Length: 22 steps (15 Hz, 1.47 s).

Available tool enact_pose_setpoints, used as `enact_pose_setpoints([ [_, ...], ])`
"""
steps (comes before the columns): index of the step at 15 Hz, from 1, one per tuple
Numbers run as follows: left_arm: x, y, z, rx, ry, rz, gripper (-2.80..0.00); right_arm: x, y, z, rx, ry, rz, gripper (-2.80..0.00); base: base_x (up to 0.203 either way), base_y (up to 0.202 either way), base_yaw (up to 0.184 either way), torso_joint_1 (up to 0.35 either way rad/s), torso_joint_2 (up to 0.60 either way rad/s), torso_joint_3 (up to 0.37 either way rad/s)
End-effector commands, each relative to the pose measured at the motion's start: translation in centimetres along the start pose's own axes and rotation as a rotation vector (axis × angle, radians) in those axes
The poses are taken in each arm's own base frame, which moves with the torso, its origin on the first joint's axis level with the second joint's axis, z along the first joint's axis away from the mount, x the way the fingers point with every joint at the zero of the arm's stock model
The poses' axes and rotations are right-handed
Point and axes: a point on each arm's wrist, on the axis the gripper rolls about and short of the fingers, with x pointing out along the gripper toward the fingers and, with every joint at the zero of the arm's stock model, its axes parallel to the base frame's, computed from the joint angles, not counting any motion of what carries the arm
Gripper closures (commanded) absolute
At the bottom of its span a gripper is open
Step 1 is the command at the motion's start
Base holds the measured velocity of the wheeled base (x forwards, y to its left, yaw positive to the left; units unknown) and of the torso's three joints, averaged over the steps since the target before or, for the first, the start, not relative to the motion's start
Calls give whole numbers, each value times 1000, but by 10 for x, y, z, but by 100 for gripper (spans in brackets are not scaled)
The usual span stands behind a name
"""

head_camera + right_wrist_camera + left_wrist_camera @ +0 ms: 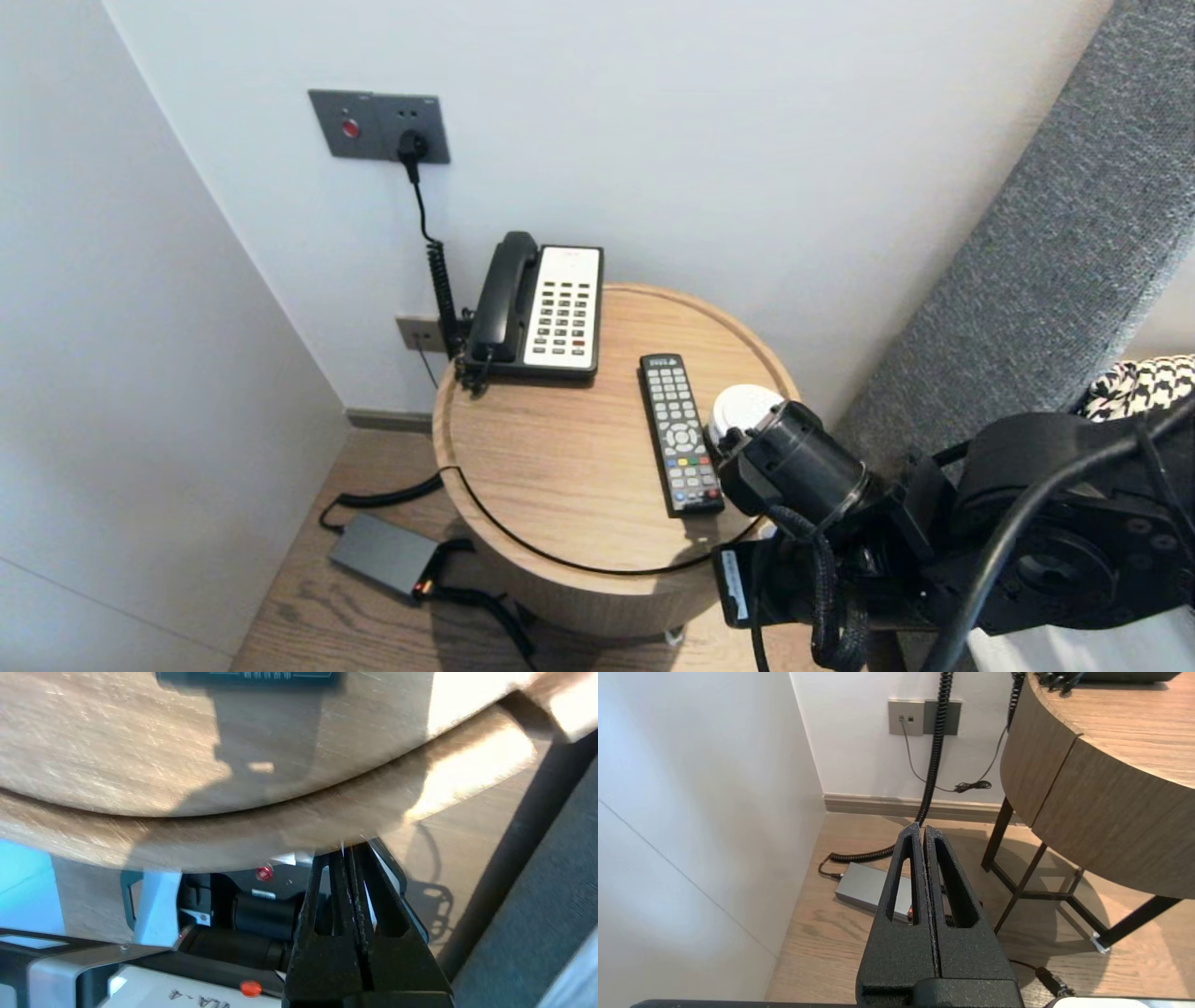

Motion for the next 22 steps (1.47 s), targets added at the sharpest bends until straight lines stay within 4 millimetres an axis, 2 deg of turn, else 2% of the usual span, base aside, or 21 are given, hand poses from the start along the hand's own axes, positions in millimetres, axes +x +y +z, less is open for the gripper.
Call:
enact_pose_setpoints([
  [1, 1, 0, -3, 1, 12, 0, 0, -13, -13, -9, 5, 0, -7, 0, 0, 0, 0, 0, 0, 0],
  [3, 1, 0, -3, 1, 12, -1, 0, -20, -32, -6, 38, -22, -29, 0, 0, 0, 0, 0, 0, 0],
  [6, 1, 0, -3, 1, 12, 0, 0, -38, -85, 8, 104, -94, -112, 0, 0, 0, 0, 0, 0, 0],
  [7, 1, 0, -3, 1, 12, 0, 0, -46, -104, 11, 119, -123, -142, 0, 0, 0, 0, 0, 0, 0],
  [9, 1, 0, -3, 1, 10, 0, 0, -77, -132, 10, 105, -217, -174, 0, 0, 0, 0, 0, 0, 0],
  [13, 1, 0, -3, 1, 12, 0, 0, -123, -148, -6, 64, -365, -207, 0, 0, 0, 0, 0, 0, 0],
  [17, 1, 0, -3, 1, 12, 0, 0, -149, -153, -45, 70, -465, -207, 0, 0, 0, 0, 0, 0, 0],
  [19, 1, 0, -3, 1, 11, 0, 0, -150, -158, -74, 72, -478, -222, 0, 0, 0, 0, 0, 0, 0],
  [22, 1, 0, -3, 1, 12, 0, 0, -145, -166, -129, 47, -526, -246, 0, 0, 0, 0, 0, 0, 0],
])
